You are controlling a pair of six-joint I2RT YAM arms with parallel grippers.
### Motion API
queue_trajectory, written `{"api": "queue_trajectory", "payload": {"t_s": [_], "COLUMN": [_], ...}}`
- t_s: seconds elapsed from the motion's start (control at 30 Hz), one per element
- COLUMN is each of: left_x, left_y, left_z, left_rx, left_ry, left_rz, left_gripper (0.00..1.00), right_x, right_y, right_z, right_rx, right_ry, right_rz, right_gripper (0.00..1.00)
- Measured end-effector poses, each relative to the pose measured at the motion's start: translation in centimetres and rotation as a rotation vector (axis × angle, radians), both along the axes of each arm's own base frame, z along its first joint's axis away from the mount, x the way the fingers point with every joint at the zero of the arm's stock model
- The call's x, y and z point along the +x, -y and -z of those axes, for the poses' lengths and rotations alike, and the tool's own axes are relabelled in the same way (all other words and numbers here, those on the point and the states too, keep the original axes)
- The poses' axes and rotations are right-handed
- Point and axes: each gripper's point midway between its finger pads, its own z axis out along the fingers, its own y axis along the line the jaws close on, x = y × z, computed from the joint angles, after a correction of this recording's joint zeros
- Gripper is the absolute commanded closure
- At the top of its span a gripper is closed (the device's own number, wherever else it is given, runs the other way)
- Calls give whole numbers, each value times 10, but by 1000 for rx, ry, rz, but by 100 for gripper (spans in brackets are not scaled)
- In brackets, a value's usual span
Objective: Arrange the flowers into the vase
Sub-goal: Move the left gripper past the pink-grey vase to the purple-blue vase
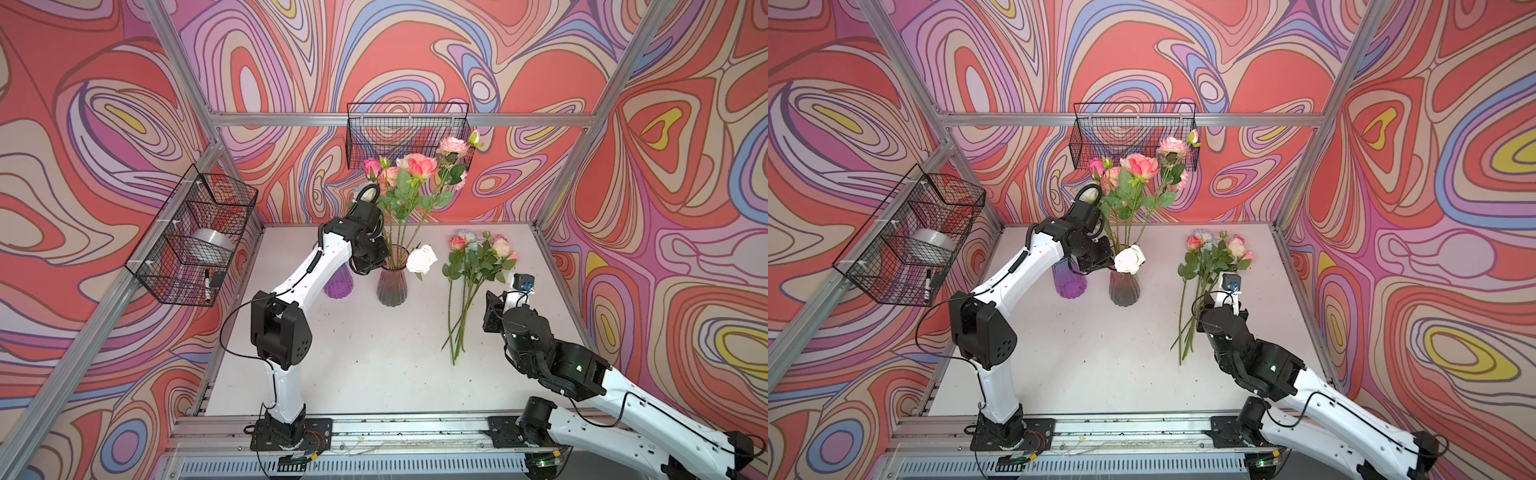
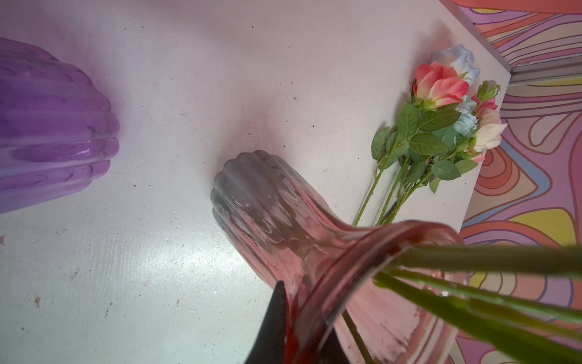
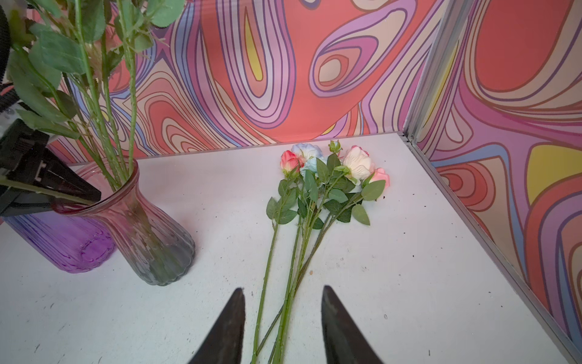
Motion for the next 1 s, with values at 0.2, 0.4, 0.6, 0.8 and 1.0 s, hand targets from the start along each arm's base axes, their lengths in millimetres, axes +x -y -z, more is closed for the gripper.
{"api": "queue_trajectory", "payload": {"t_s": [0.2, 0.4, 0.6, 0.8, 1.0], "left_x": [5, 12, 5, -22, -59], "left_y": [0, -2, -9, -25, -54], "left_z": [-7, -35, -52, -96, -136], "left_rx": [-14, -37, -36, -48, -38], "left_ry": [5, 61, 87, 168, 255], "left_rz": [9, 23, 43, 61, 63], "left_gripper": [68, 54, 46, 45, 48], "right_x": [0, 0, -1, 0, 2], "right_y": [0, 0, 0, -4, -7], "right_z": [0, 0, -1, -10, -11], "right_rx": [-5, -5, -7, 4, -9], "right_ry": [1, 0, -5, -1, -11], "right_rz": [-2, -2, -9, -17, -25], "right_gripper": [60, 59, 59, 59, 58]}}
